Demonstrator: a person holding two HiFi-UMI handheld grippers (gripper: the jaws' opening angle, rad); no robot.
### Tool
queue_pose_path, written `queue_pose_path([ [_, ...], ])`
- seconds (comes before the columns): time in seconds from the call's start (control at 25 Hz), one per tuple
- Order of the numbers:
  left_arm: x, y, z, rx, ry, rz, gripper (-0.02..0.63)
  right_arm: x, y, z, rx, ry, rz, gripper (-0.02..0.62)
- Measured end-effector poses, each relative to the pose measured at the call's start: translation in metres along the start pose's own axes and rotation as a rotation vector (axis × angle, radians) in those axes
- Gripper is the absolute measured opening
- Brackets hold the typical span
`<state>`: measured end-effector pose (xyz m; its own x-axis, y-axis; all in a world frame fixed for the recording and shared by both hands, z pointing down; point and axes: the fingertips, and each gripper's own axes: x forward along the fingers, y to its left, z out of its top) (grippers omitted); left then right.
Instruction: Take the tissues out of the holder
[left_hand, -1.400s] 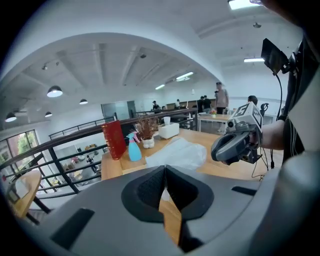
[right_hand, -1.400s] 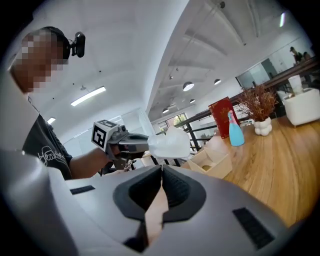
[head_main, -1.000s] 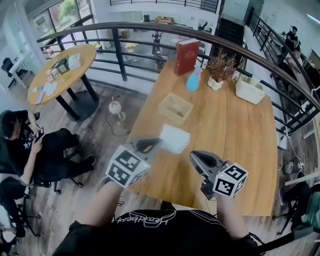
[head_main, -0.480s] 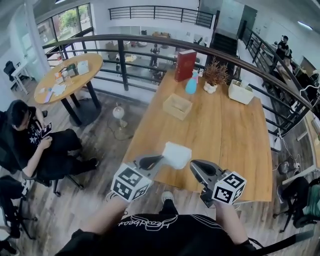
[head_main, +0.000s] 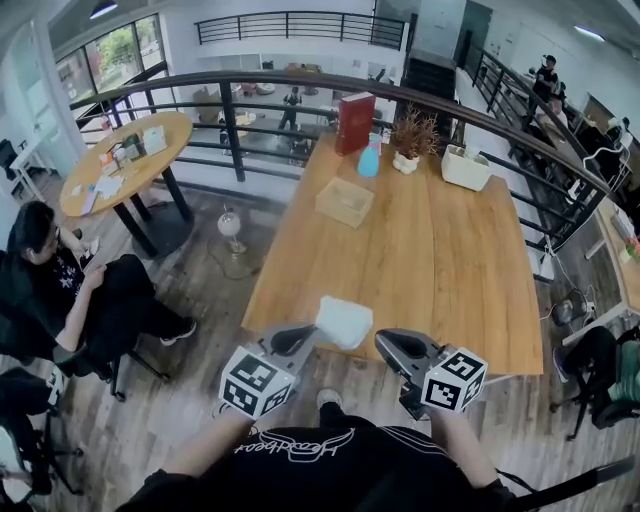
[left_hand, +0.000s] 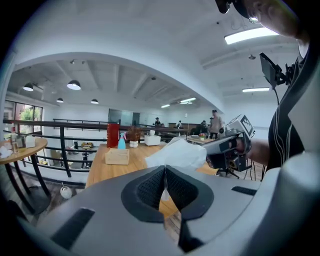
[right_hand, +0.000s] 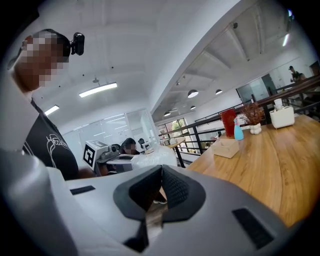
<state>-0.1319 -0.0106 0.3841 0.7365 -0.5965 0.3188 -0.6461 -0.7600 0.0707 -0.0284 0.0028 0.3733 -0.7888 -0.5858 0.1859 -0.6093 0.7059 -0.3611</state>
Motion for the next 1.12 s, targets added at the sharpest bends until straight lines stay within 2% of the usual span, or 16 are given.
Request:
queue_pose_path([
  [0.32,-0.007,-0.012,0.0,0.014,-0.014,-0.015,0.015,-0.008,0.015,-0.003,-0.051,0.004,-0.018,0.017],
  [0.84,-0.032,-0.034,-0.01,-0.004,-0.017,-0.012,0.015,-0.02,0.044,-0.015,-0.06,0.017,-0.012,0.017],
  [1.12,-0.042,-0.042,-0.001,-0.001,-0.037,-0.007,0.015,-0.03,0.056,-0.009,-0.078,0.015,-0.018,0.017],
])
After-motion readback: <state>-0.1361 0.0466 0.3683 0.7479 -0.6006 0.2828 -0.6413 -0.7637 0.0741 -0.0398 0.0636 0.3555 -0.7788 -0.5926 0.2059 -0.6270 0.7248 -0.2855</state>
